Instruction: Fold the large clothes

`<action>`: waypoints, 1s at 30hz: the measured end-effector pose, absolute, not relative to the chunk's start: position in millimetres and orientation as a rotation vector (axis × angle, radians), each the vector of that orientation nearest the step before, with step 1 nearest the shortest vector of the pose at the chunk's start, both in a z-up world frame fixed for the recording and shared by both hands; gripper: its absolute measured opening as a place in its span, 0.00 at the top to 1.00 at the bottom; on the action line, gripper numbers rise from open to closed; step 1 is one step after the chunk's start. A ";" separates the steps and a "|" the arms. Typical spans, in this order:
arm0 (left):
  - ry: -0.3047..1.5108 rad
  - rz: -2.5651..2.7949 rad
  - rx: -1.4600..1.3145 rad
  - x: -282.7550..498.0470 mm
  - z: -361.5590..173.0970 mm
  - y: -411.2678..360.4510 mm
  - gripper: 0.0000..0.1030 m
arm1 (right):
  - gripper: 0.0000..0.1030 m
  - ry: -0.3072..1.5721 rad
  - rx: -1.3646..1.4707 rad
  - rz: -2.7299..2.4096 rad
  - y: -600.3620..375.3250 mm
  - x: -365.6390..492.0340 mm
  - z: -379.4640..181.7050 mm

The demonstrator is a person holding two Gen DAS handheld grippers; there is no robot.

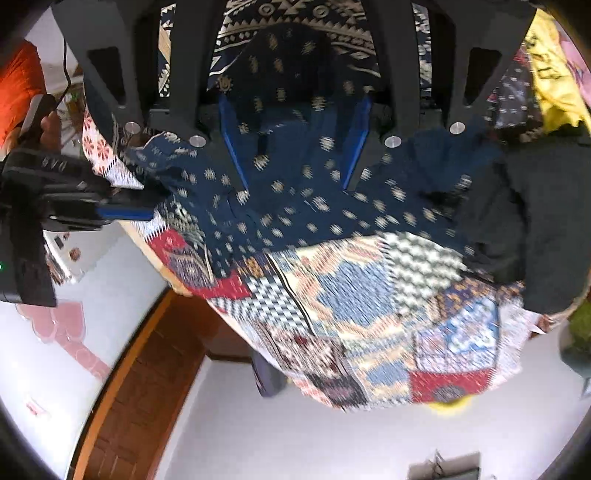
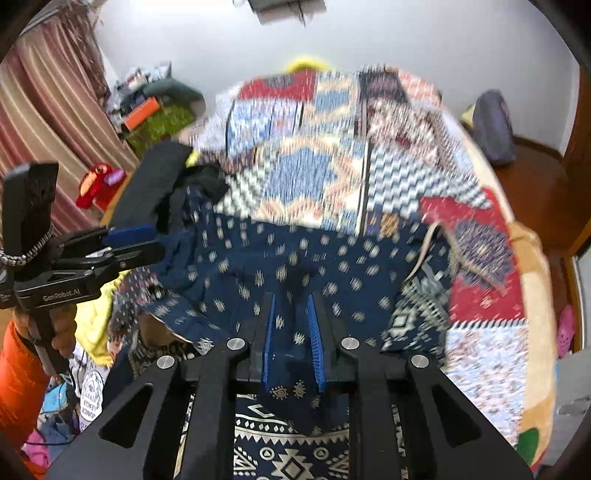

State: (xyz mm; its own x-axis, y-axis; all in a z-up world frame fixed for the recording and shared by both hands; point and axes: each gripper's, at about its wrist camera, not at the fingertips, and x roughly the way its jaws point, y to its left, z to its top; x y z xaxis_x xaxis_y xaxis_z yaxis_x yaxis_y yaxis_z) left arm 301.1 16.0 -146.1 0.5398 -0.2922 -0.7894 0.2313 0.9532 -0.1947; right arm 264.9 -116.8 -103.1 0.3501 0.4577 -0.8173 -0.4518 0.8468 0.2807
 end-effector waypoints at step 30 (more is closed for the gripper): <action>0.866 0.045 -0.193 234.4 -163.5 126.5 0.12 | 0.47 1.054 0.014 0.404 -177.1 241.0 -116.3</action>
